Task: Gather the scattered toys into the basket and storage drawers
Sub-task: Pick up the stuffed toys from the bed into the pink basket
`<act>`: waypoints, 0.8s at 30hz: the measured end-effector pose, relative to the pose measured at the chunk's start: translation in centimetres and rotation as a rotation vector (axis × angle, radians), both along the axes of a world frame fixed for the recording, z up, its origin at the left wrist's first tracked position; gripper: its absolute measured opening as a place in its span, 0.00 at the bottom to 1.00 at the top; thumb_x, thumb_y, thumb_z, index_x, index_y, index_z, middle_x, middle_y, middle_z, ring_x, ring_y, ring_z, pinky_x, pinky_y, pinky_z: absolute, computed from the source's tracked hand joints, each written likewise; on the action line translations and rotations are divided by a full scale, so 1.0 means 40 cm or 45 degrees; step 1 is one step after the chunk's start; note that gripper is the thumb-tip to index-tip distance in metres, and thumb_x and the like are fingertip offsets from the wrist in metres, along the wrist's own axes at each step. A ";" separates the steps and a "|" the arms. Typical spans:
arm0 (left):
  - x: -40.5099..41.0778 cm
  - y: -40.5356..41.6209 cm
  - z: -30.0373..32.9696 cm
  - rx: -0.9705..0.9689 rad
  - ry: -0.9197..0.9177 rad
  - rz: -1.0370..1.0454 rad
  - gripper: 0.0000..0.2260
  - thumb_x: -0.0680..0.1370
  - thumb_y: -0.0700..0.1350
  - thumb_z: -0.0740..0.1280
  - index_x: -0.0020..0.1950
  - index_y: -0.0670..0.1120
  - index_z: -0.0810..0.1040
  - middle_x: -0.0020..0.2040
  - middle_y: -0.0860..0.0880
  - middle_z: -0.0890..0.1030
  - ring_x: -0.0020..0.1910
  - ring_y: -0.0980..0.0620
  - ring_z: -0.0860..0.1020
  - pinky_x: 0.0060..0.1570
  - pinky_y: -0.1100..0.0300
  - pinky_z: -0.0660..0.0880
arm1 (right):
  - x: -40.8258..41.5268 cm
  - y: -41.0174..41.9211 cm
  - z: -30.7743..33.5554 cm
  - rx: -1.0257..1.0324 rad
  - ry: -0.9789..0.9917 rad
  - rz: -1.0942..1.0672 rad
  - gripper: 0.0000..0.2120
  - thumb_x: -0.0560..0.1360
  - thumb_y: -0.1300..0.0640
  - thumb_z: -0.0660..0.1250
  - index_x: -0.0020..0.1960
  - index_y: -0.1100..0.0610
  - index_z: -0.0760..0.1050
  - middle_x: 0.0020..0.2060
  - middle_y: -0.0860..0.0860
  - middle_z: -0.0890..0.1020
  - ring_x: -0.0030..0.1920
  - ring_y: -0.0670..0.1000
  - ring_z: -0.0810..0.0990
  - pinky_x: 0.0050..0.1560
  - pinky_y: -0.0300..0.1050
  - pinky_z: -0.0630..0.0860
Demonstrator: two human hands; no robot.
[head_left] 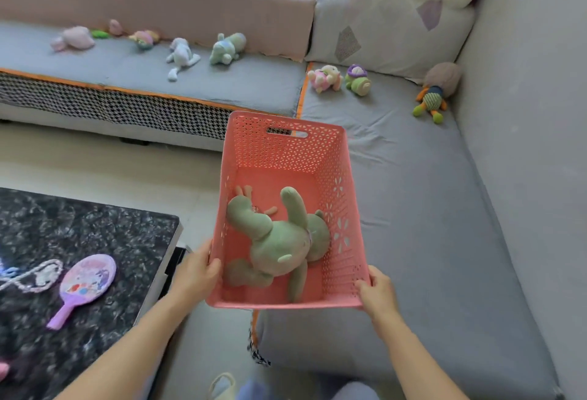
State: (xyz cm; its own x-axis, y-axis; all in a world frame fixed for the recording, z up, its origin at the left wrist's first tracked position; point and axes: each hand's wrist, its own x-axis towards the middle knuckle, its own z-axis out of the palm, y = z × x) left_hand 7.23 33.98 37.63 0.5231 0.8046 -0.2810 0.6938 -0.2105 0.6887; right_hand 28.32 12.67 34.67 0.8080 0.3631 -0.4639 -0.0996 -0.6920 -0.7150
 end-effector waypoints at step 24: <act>0.100 0.564 0.033 0.061 -0.018 0.021 0.11 0.76 0.36 0.60 0.52 0.49 0.75 0.36 0.47 0.80 0.32 0.46 0.74 0.31 0.58 0.66 | 0.125 0.585 0.073 0.161 0.071 -0.099 0.17 0.70 0.72 0.56 0.38 0.53 0.75 0.40 0.60 0.81 0.36 0.56 0.77 0.34 0.48 0.76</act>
